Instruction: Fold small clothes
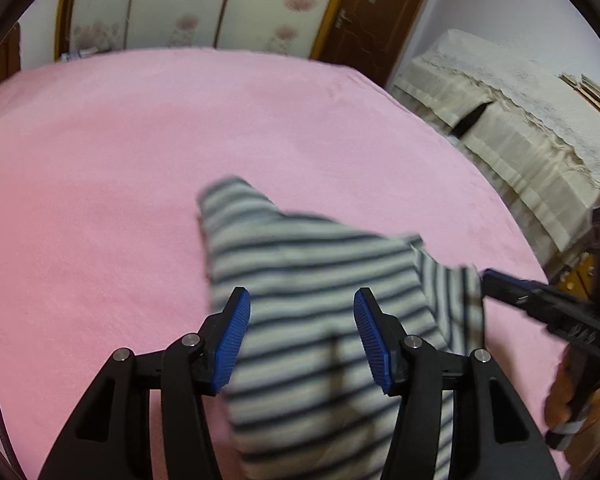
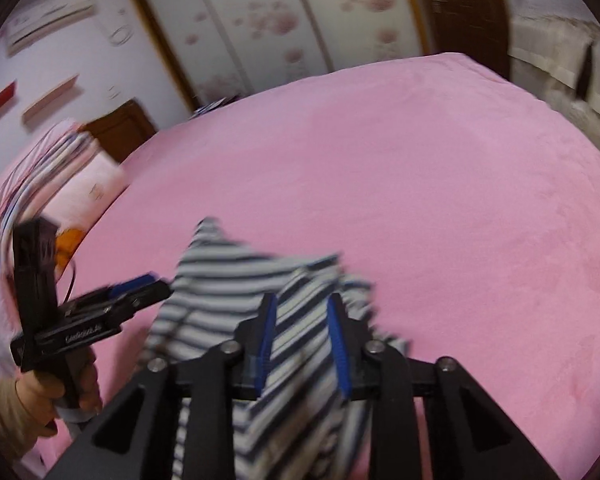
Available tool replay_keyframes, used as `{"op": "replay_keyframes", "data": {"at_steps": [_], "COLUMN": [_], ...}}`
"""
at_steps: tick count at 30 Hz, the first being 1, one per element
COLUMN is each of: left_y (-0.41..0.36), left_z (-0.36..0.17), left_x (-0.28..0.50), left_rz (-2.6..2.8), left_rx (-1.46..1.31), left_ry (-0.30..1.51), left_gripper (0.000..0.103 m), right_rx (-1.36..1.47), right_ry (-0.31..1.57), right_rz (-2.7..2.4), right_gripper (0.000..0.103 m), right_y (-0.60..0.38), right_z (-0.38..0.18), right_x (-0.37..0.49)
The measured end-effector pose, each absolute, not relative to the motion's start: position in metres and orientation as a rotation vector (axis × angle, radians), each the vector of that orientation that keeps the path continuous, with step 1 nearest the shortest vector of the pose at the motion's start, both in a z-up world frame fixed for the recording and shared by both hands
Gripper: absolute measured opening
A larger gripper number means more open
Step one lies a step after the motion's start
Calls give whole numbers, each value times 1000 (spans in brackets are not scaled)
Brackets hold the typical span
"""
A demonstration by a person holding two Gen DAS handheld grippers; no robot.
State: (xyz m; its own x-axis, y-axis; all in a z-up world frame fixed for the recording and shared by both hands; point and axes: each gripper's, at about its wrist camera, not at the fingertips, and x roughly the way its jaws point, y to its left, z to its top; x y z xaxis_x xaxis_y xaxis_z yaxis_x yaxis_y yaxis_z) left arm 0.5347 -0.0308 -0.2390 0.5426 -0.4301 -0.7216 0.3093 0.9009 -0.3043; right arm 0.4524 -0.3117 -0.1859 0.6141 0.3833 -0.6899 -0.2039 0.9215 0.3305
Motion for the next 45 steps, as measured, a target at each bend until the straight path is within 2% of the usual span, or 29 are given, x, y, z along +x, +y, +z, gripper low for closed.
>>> {"op": "replay_keyframes", "data": {"at_steps": [3,5,12,14,16,18,19,20,23,24,25,26,28,30,37,45], "left_y": [-42,-44,-45,-46,-43,-40,-36,-32,-16,-11,-6,-2,6,15,25,19], "left_z": [-256,-265,-265,-260,-252,-246,-243,-239,-229,-226,-224,-221,-215,-206,-195,-251], "left_x": [531,527,522,520,515,512,508,505,498,496,494,491,487,480,472,500], "left_rz": [-435,-434,-442,-451,-445,-435,-428,-418,-410,-406,-403,-398,-392,-397,-442,-563], "left_rx": [-114,-82,-30,-39,-46,-51,-56,-65,-99,-105,-104,-99,-96,-105,-101,-267], "left_ry": [947,947,945,950,947,945,943,943,958,965,973,984,979,958,991,1181], "left_gripper": [53,53,55,63,78,89,90,91,103,103,103,103,103,103,103,103], "right_rx": [194,197,271,281,277,271,272,280,310,317,325,328,334,348,464,620], "right_ry": [903,937,930,924,910,900,895,892,899,900,901,897,887,891,971,1119], "right_rz": [304,264,211,204,191,187,188,195,221,227,234,237,245,260,330,396], "right_gripper": [10,1,0,0,0,0,1,3,7,16,32,38,58,65,65,65], "right_y": [-303,-311,-338,-342,-345,-346,-347,-349,-353,-354,-354,-355,-356,-359,-371,-377], "right_z": [-209,-227,-239,-234,-227,-220,-215,-209,-195,-193,-189,-183,-174,-169,-178,-234], "right_x": [455,456,449,445,439,434,431,427,418,416,413,409,402,397,397,415]}}
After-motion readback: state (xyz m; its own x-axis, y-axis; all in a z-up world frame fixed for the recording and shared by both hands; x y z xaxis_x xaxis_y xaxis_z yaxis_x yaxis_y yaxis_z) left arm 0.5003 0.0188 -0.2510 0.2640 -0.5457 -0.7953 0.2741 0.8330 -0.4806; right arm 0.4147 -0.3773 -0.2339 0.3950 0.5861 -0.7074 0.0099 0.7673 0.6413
